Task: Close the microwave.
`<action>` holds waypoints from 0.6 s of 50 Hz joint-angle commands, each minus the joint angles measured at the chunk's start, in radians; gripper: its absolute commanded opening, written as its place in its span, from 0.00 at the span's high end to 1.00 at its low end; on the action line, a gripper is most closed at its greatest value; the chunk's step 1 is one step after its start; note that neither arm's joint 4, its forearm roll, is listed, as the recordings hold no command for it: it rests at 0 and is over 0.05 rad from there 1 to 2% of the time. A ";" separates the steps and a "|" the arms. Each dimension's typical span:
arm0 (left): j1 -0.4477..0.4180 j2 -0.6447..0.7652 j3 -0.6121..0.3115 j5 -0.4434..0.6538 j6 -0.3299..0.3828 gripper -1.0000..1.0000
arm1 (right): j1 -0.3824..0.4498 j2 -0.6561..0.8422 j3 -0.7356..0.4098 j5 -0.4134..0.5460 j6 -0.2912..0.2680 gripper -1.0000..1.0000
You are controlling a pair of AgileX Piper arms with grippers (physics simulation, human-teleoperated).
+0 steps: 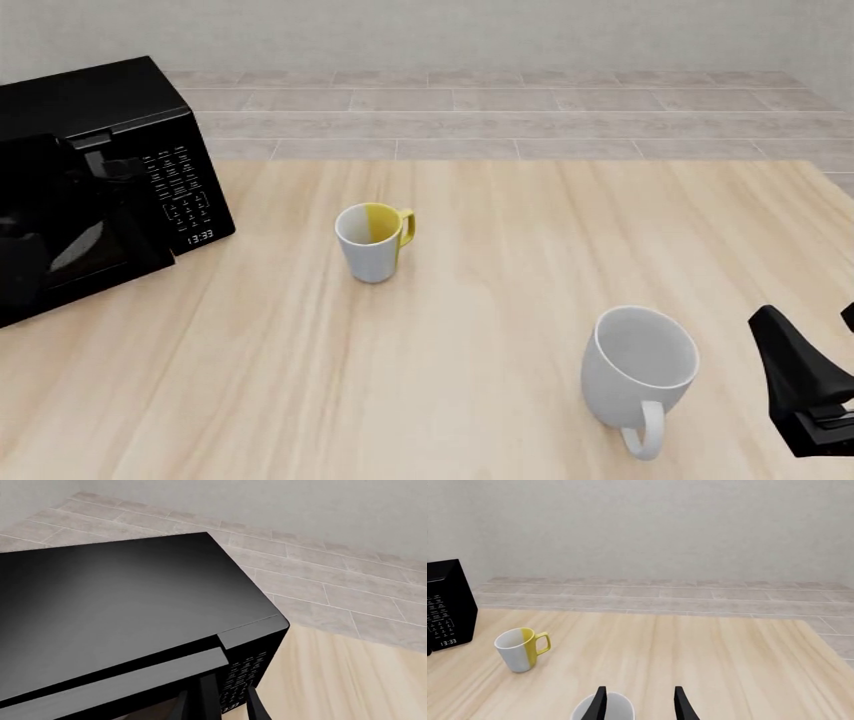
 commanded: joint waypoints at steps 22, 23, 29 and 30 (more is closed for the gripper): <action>0.107 0.152 -0.159 0.080 -0.008 0.00 | 0.019 -0.010 0.000 0.014 0.005 0.00; 0.108 0.157 -0.162 0.079 -0.010 0.00 | 0.020 -0.009 0.000 0.014 0.006 0.00; 0.114 0.175 -0.161 0.067 0.001 0.00 | 0.026 -0.008 0.000 0.012 0.007 0.00; 0.114 0.175 -0.161 0.067 0.001 0.00 | 0.026 -0.008 0.000 0.011 0.007 0.00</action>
